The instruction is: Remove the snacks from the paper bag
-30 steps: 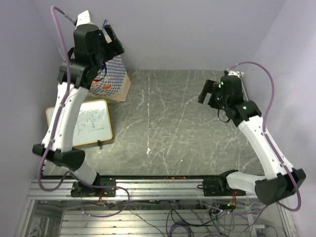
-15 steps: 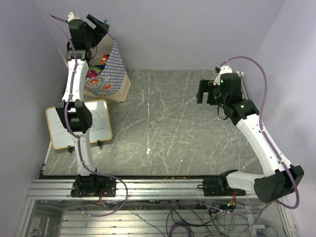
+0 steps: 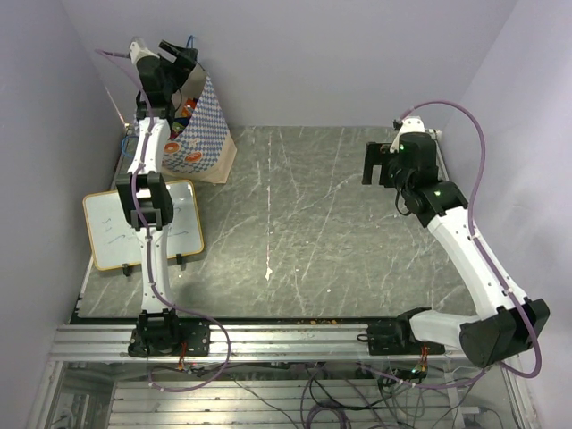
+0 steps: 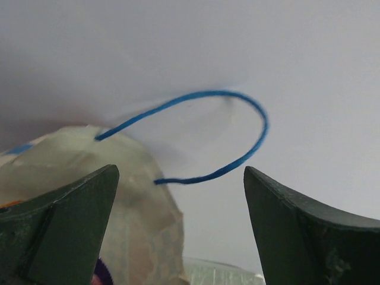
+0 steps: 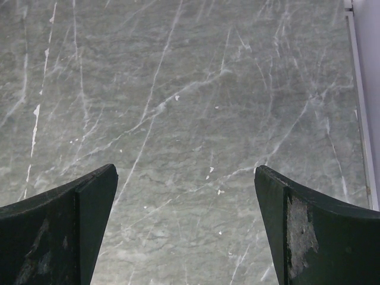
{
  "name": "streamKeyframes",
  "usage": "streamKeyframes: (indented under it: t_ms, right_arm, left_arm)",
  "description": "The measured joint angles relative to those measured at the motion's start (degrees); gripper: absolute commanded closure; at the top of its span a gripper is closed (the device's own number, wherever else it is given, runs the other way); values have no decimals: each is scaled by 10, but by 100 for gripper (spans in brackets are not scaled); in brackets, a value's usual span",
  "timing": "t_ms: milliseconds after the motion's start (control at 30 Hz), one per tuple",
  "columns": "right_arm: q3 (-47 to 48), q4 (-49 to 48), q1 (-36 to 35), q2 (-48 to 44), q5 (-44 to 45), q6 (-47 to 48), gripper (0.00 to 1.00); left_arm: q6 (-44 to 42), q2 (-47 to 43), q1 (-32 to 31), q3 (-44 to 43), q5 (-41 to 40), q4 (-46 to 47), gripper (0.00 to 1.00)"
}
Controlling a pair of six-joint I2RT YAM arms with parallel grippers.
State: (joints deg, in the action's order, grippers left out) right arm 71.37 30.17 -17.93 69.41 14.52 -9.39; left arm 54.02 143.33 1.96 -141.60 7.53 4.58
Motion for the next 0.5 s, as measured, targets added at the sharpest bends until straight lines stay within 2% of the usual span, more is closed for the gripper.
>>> streamKeyframes:
  t_ms: [33, 67, 133, 367, 400, 467, 500]
  right_arm:
    - [0, -1, 0, 2, 4, 0, 0]
    - [0, -2, 1, 5, 7, 0, 0]
    - [1, -2, 2, 13, 13, 1, 0]
    - [12, 1, 2, 44, 21, 4, 0]
    - [16, 2, 2, 47, 23, 4, 0]
    - [25, 2, 2, 52, 25, 4, 0]
    - [29, 1, 2, 53, 26, 4, 0]
  left_arm:
    - [0, 0, -1, 0, -3, 12, 7]
    - [-1, 0, -2, -3, -7, 23, 16]
    - [-2, 6, -3, -17, -15, 44, 23]
    - [-12, 23, -18, -45, -46, 95, 23]
    - [-12, 28, -22, -49, -48, 97, 26]
    - [-13, 40, -30, -59, -50, 102, 43]
    - [-13, 49, -33, -64, -51, 103, 46]
